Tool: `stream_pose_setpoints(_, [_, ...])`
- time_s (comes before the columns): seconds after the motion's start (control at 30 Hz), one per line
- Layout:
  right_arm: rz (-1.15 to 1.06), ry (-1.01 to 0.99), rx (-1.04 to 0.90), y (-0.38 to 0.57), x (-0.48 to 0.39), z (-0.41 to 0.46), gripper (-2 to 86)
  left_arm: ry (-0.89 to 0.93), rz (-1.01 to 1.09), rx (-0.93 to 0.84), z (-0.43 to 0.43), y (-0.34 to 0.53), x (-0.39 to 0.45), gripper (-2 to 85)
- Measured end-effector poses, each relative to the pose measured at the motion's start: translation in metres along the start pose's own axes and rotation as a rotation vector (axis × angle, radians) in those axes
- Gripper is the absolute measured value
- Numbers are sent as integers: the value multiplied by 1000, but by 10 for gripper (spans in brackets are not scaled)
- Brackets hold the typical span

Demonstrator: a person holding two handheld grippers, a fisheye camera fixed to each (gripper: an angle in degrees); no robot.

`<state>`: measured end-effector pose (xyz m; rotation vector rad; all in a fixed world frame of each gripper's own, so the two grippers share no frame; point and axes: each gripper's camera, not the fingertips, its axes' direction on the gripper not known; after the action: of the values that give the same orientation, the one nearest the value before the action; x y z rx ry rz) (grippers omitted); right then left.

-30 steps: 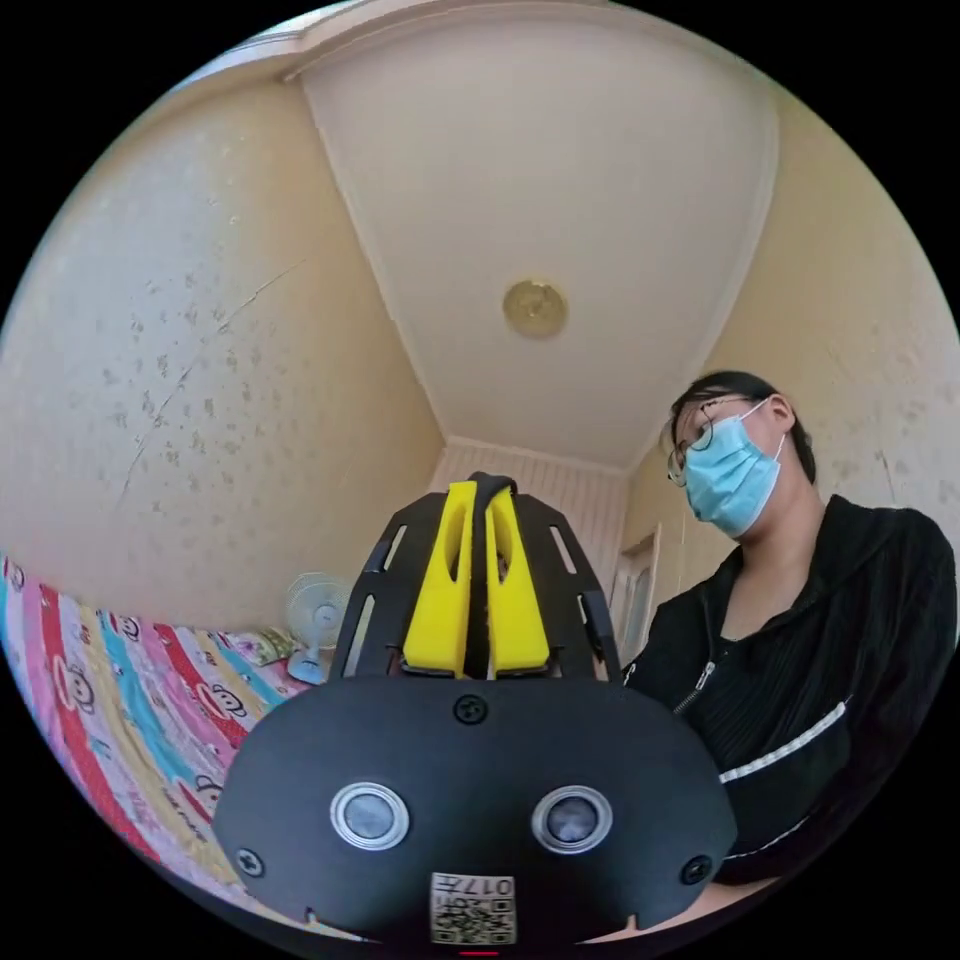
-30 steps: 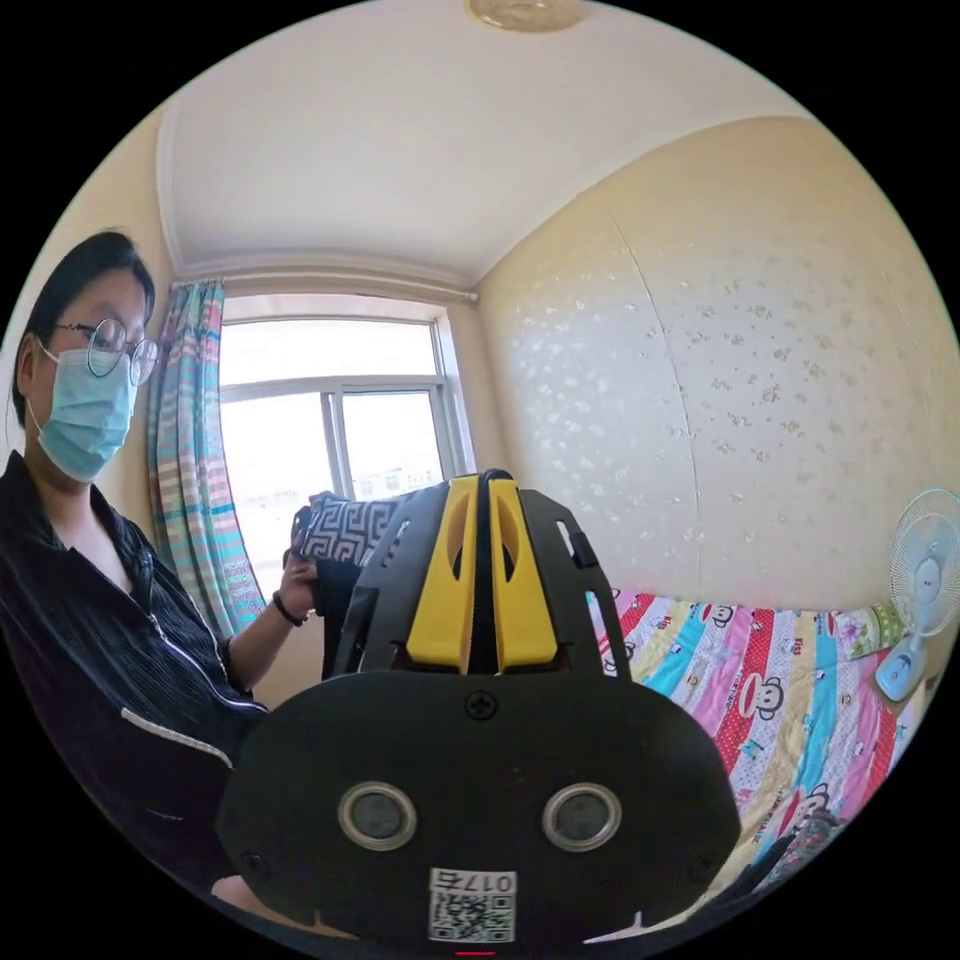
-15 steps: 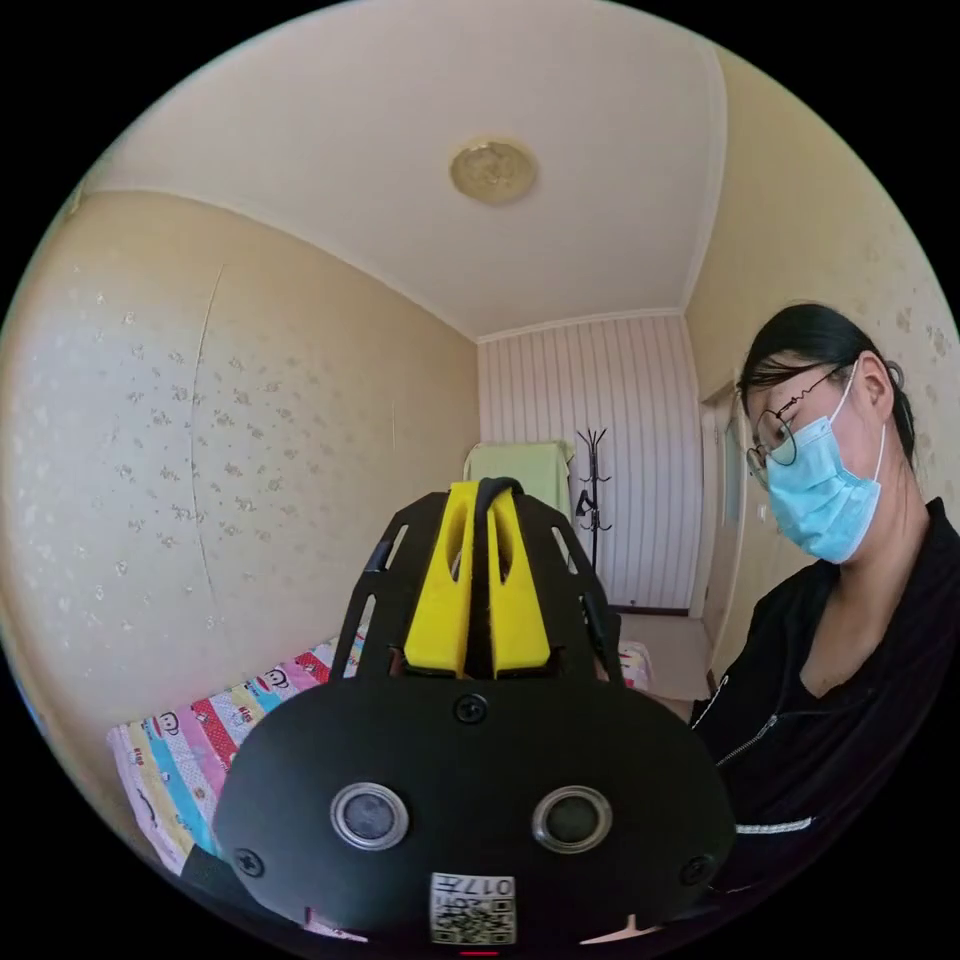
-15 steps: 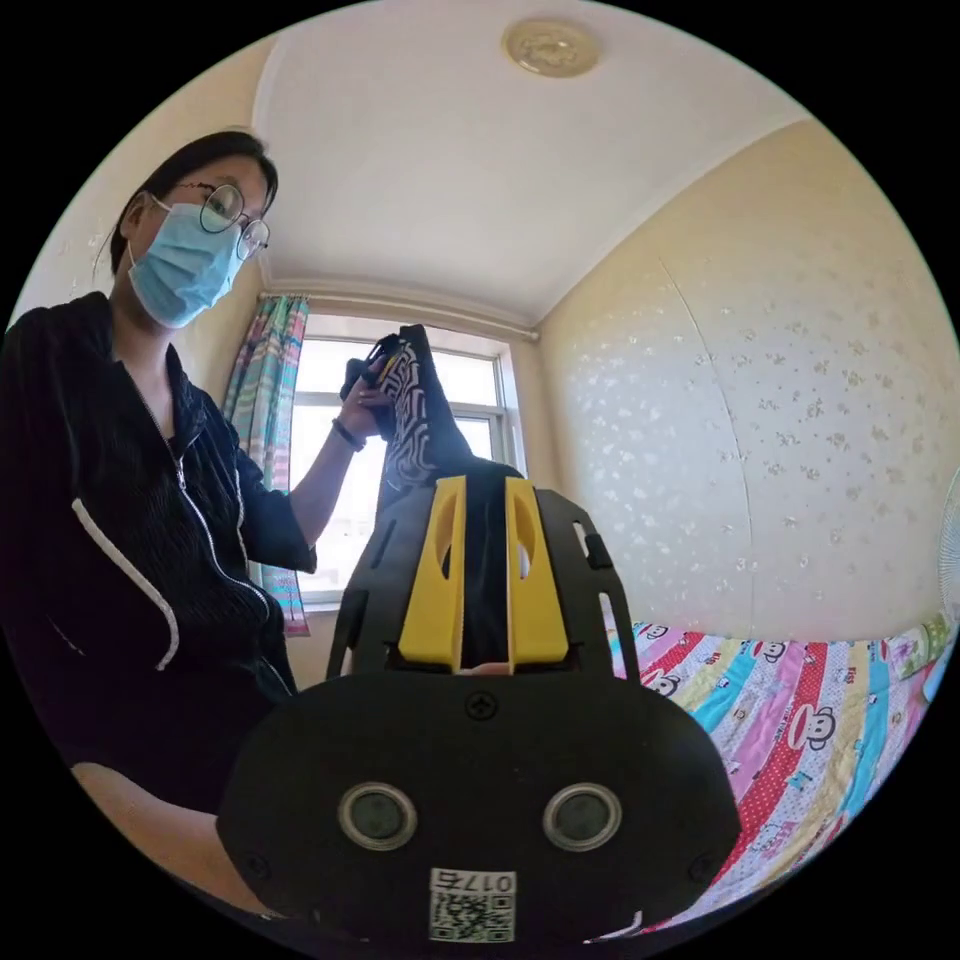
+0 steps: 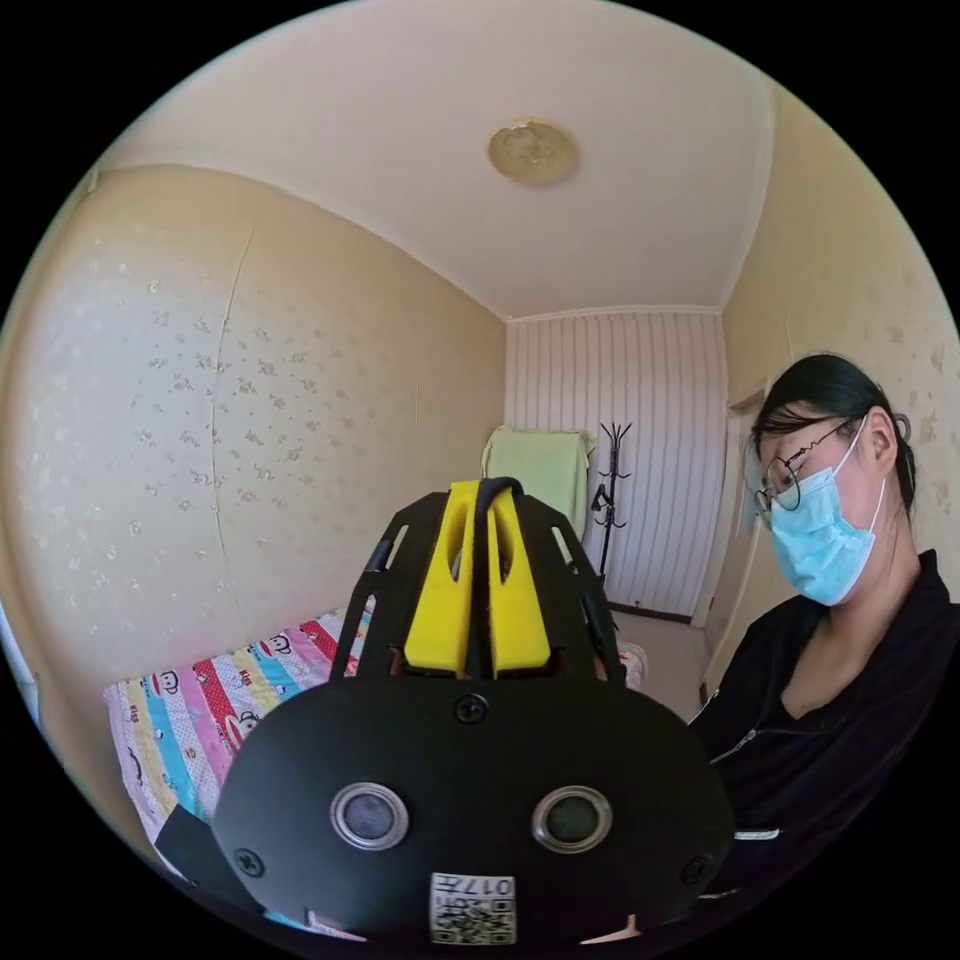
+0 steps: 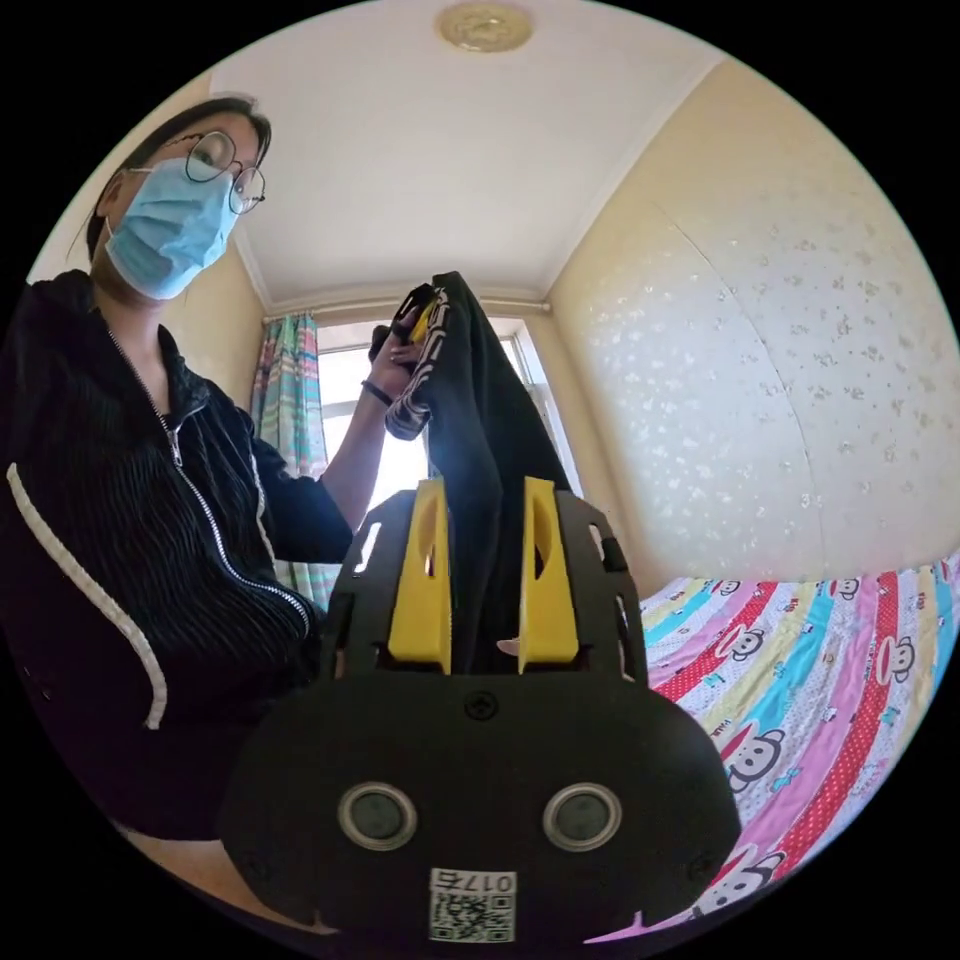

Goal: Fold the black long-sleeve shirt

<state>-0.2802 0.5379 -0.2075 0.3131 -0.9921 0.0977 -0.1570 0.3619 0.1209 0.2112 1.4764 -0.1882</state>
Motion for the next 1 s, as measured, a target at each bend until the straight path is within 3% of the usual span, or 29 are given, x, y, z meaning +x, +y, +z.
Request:
stream_pose_setpoints(0.27, [8,77,183,-39,16,-49,29,-123,44,-17,-19,-2,2,-7])
stream_pose_setpoints(0.47, [-254,297,23,-134,-3,-66,23,-252,96,-134,1,18,-4,-5])
stream_pose_setpoints(0.6, [-346,330,-73,-170,-16,-64,21,-144,32,-163,19,47,-34,-5])
stream_pose_setpoints(0.8, [-290,176,-181,-169,-22,-66,18,102,-111,-162,40,123,-70,-5])
stream_pose_setpoints(1.0, [-182,243,-294,-131,-26,-59,17,82,-343,-177,84,184,-79,-6])
